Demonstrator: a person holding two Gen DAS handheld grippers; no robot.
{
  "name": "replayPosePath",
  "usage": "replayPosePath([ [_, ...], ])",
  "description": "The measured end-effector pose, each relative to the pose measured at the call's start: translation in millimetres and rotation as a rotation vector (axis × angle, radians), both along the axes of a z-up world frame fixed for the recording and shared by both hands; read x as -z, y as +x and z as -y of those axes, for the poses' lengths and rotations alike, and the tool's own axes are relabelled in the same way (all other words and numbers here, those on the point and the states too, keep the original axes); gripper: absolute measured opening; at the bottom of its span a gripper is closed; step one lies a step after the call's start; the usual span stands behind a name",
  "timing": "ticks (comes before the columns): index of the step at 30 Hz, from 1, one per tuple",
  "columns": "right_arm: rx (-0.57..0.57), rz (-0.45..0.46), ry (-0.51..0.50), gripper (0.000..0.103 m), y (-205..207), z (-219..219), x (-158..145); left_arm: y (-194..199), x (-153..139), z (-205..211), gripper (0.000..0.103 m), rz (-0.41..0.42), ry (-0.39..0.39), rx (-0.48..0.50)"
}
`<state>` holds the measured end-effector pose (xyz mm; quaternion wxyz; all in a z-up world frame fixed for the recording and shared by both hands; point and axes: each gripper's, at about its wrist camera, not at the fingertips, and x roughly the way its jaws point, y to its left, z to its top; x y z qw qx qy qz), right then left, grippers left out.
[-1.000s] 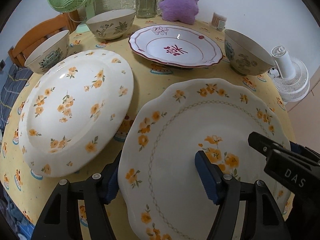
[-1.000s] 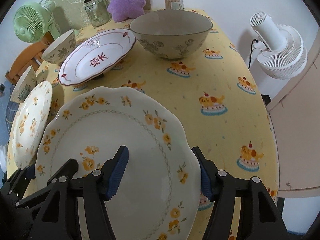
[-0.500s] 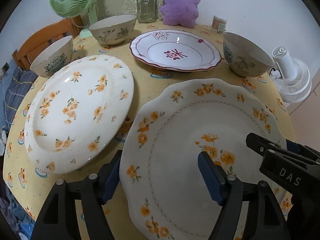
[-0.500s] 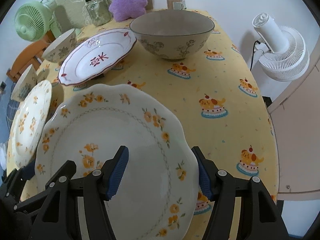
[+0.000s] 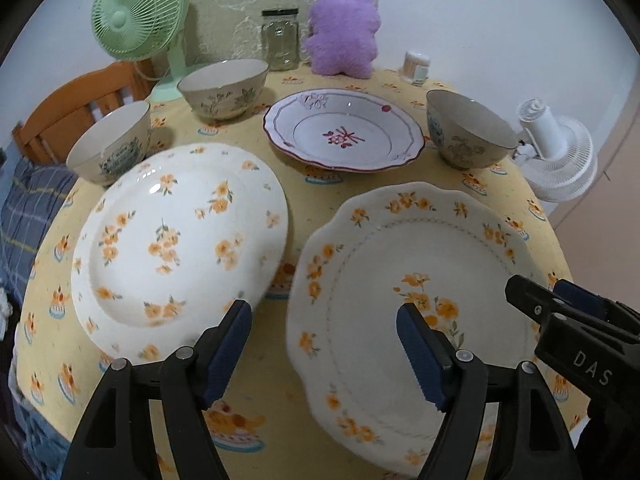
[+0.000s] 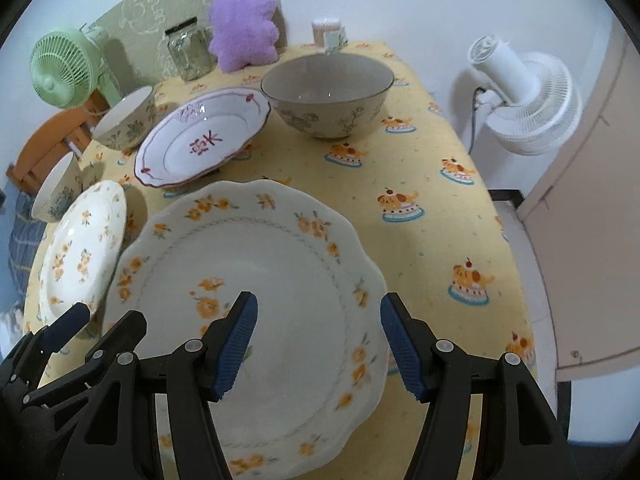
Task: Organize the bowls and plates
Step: 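Shift both tools to the beaded-rim plate and close them on its rim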
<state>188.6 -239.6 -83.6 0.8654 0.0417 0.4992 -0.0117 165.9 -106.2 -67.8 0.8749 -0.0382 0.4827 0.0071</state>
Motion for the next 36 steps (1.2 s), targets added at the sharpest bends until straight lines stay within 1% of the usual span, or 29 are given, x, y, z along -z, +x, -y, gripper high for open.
replayPosePath([
  [3,0.042,0.016,-0.011,0.068,-11.4,-15.9,-7.8,-1.7,-6.0,-15.5,0.077,0.006,-0.019,0.046],
  [6,0.066,0.033,-0.015,0.068,-20.5,-38.8,-15.8,-6.5,-13.1,-32.9,0.077,0.029,-0.012,0.086],
  [15,0.087,0.086,-0.013,0.068,-30.6,-119.8,-27.7,-17.1,-21.9,-110.9,0.077,0.072,-0.009,0.099],
  [23,0.084,0.103,-0.003,0.068,-29.8,-175.4,-33.1,-22.7,-25.5,-167.4,0.077,0.071,-0.011,0.079],
  [27,0.054,0.108,0.004,0.068,-22.3,-196.8,-35.7,-17.4,-25.7,-187.7,0.077,0.065,-0.015,0.05],
  [33,0.019,0.104,0.007,0.068,2.7,-213.4,-36.0,10.1,-19.7,-207.7,0.077,0.023,-0.057,-0.016],
  [36,0.012,0.103,0.016,0.068,21.8,-215.3,-31.2,26.3,-11.0,-207.0,0.077,0.013,-0.034,-0.027],
])
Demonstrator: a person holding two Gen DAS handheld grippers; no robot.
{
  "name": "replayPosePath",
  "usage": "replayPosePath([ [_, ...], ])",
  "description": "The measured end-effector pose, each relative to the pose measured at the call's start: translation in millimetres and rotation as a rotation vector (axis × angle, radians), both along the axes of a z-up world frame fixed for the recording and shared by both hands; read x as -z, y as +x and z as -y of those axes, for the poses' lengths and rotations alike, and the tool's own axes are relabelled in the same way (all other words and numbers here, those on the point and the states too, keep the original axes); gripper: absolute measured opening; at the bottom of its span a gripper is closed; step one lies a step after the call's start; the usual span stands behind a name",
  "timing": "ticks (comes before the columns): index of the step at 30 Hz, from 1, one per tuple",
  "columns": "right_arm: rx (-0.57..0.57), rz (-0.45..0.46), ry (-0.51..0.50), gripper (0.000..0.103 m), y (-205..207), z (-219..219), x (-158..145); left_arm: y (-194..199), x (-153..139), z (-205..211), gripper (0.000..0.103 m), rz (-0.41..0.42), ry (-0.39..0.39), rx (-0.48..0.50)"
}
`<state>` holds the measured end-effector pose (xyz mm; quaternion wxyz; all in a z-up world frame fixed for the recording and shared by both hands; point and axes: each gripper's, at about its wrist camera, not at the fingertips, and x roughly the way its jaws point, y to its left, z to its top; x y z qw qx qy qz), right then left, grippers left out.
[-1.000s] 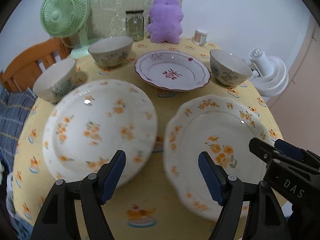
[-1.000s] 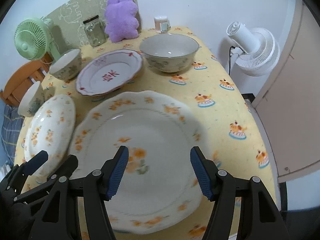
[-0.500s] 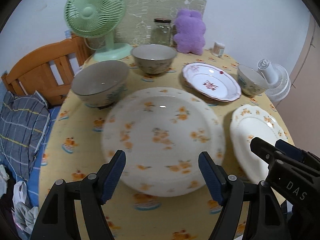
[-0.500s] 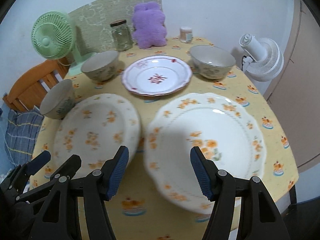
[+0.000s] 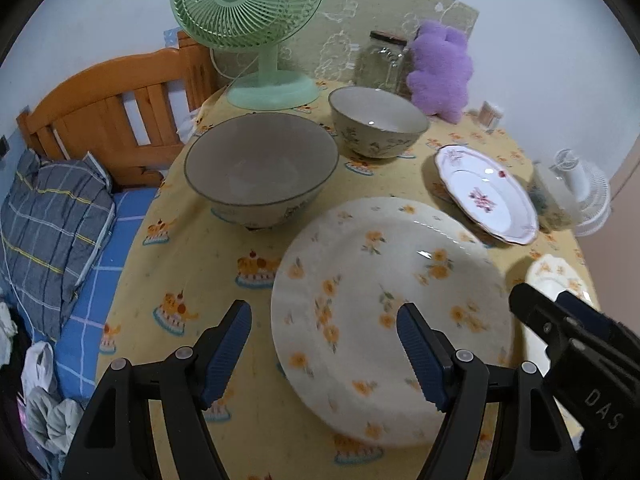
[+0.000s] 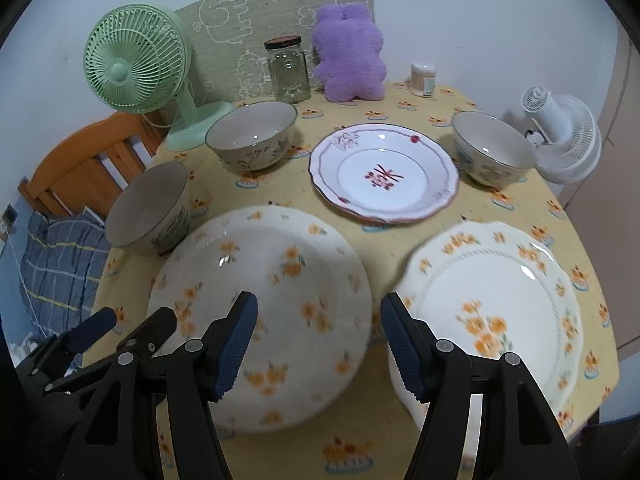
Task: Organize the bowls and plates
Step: 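Shift both tools to the beaded-rim plate and close them on its rim, then lift the beaded-rim plate off the table with both tools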
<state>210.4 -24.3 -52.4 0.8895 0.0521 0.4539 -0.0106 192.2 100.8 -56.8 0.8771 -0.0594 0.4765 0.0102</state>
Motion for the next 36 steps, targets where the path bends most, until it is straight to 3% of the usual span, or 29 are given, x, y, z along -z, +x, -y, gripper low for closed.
replayPosePath([
  [19,-0.04,-0.137,0.021,0.067,82.8,9.3,61.2,47.8,51.8,7.9,0.077,-0.128,0.028,-0.069],
  [36,-0.057,-0.188,0.043,0.067,88.2,7.2,74.5,46.0,52.1,4.2,0.078,-0.161,0.027,-0.065],
])
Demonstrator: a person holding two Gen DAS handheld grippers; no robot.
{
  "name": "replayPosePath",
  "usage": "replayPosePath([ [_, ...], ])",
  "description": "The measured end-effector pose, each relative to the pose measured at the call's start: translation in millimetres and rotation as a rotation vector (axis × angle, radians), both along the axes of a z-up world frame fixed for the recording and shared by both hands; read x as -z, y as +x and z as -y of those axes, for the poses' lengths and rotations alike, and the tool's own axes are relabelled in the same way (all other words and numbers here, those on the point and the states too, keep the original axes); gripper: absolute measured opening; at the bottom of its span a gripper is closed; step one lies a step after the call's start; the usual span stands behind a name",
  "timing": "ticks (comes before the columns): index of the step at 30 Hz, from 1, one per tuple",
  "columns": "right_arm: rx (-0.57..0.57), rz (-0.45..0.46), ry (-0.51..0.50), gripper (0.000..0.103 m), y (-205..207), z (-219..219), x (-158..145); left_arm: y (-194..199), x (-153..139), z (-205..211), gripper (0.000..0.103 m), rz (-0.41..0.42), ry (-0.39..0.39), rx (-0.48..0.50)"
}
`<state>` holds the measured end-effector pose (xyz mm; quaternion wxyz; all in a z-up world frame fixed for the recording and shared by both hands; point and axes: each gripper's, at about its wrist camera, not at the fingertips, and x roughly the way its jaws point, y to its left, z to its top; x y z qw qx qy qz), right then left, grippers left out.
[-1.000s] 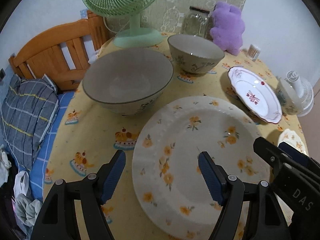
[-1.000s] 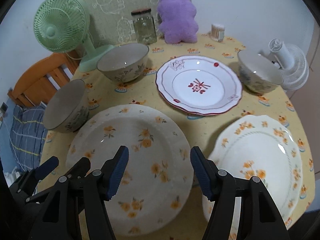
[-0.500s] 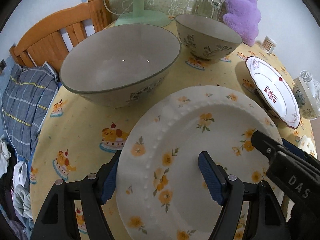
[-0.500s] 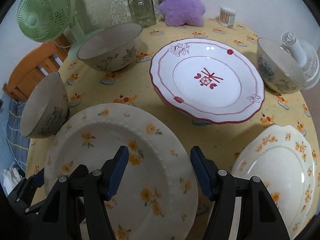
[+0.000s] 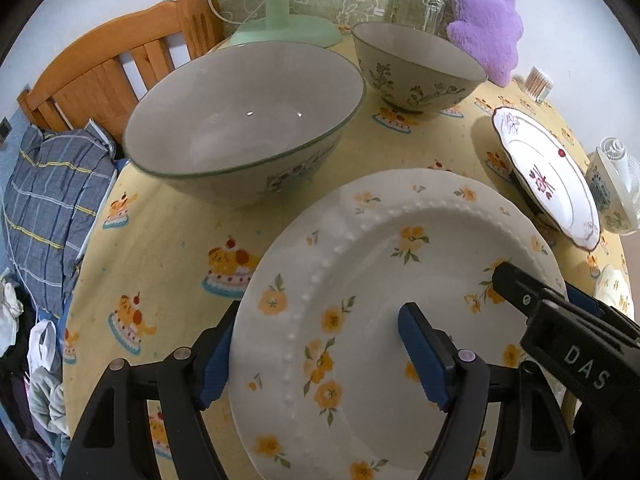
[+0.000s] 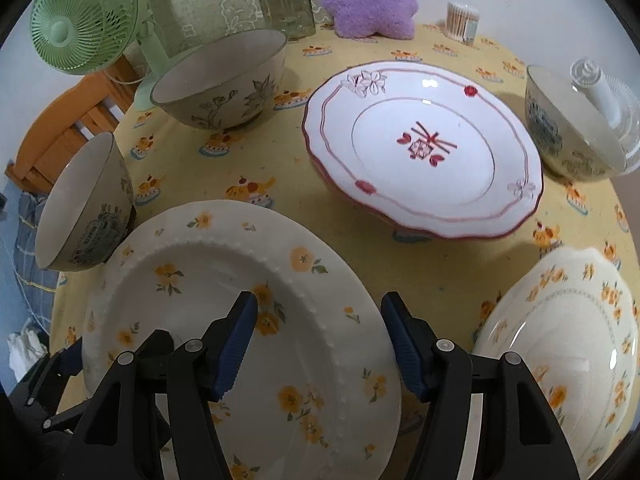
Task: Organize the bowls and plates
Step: 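Lift the beaded-rim plate off the table with both tools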
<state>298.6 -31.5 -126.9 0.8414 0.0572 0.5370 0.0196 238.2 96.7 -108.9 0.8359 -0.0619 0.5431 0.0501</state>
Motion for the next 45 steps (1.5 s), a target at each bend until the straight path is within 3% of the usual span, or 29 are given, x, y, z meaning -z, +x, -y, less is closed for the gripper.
replayPosePath([
  [18,-0.044,-0.038,-0.002,0.067,-72.1,-15.5,2.9,-63.7,-1.6,-12.5,0.078,-0.034,-0.009,0.006],
  [24,-0.05,-0.034,-0.023,0.067,-89.4,-15.8,-0.7,-73.7,-3.0,-7.4,0.075,-0.035,0.032,0.052],
  [34,0.006,-0.088,0.007,0.067,-98.7,-8.2,9.2,-74.1,1.2,-9.0,0.081,-0.038,0.019,0.106],
  [45,0.019,-0.117,-0.01,0.067,-98.8,-9.5,6.3,-74.5,-0.7,-11.4,0.079,-0.077,0.007,0.128],
])
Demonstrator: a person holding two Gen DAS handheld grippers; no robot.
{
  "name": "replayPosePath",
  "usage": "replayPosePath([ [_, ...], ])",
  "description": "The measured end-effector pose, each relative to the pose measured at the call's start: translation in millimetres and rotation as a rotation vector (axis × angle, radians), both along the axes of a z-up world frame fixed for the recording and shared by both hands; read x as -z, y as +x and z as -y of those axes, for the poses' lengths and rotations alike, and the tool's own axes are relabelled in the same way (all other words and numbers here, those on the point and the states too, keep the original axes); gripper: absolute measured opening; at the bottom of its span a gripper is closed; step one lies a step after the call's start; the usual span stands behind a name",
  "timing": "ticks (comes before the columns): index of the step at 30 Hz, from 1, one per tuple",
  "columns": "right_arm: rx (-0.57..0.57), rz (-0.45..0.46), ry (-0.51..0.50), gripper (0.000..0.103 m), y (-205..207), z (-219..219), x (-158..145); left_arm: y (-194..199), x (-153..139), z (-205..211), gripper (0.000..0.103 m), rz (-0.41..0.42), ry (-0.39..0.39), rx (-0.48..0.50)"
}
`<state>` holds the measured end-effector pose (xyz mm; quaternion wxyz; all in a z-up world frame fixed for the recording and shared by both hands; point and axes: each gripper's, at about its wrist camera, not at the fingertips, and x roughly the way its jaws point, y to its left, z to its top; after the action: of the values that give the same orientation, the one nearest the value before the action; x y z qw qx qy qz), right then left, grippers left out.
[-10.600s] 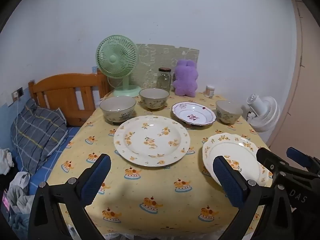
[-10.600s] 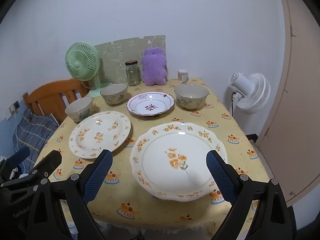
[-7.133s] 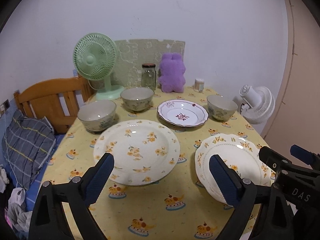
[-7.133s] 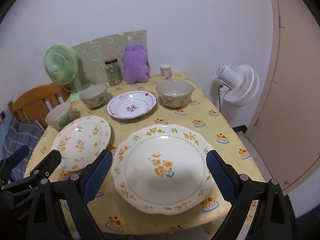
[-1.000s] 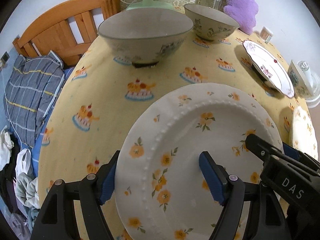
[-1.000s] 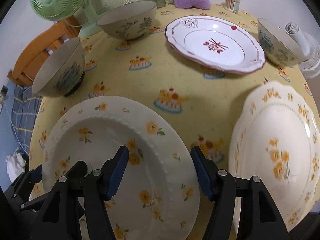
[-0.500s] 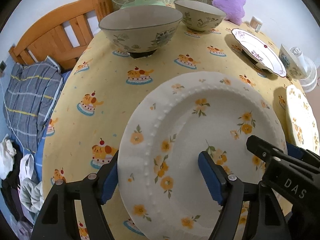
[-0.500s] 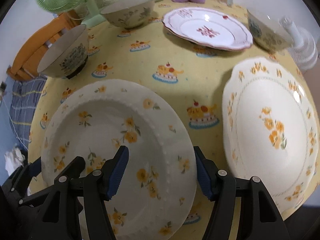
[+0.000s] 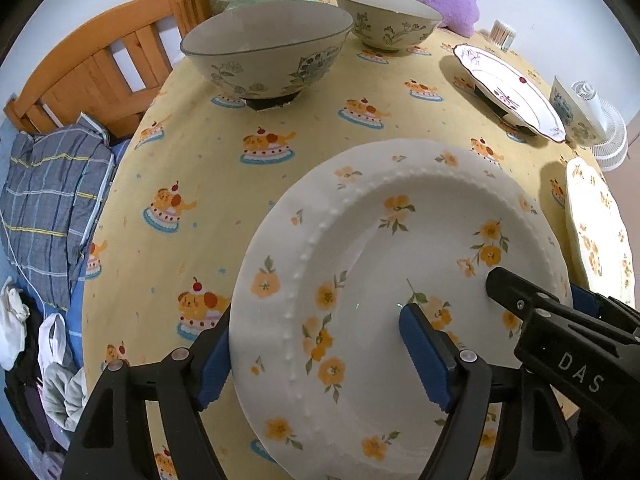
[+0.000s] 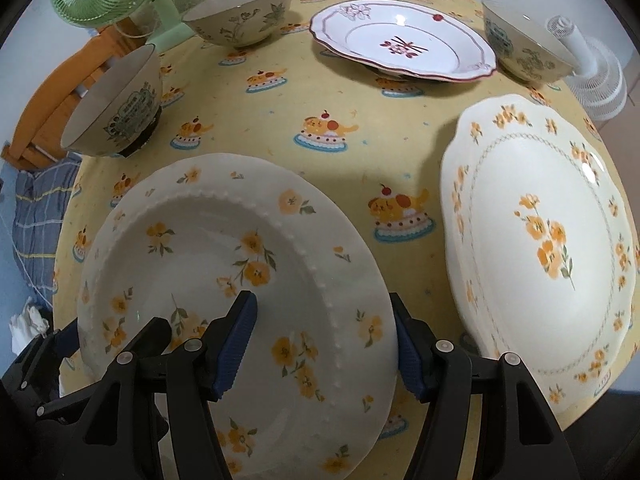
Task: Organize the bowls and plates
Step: 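Lift the beaded-rim plate off the table with both tools, then carry the beaded-rim plate over the scalloped plate and lower it on top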
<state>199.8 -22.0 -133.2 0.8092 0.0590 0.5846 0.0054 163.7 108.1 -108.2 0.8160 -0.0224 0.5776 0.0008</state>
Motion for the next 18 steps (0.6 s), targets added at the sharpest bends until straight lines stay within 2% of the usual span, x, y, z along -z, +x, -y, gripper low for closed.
replayPosePath([
  [5,0.014,-0.006,-0.02,0.067,-5.7,0.1,-5.7,-5.3,-5.9,-1.0,0.077,0.001,-0.008,0.013],
  [18,0.038,0.049,-0.024,0.067,-23.5,7.3,-37.5,-18.9,-32.9,2.5,0.077,0.028,-0.037,0.022],
])
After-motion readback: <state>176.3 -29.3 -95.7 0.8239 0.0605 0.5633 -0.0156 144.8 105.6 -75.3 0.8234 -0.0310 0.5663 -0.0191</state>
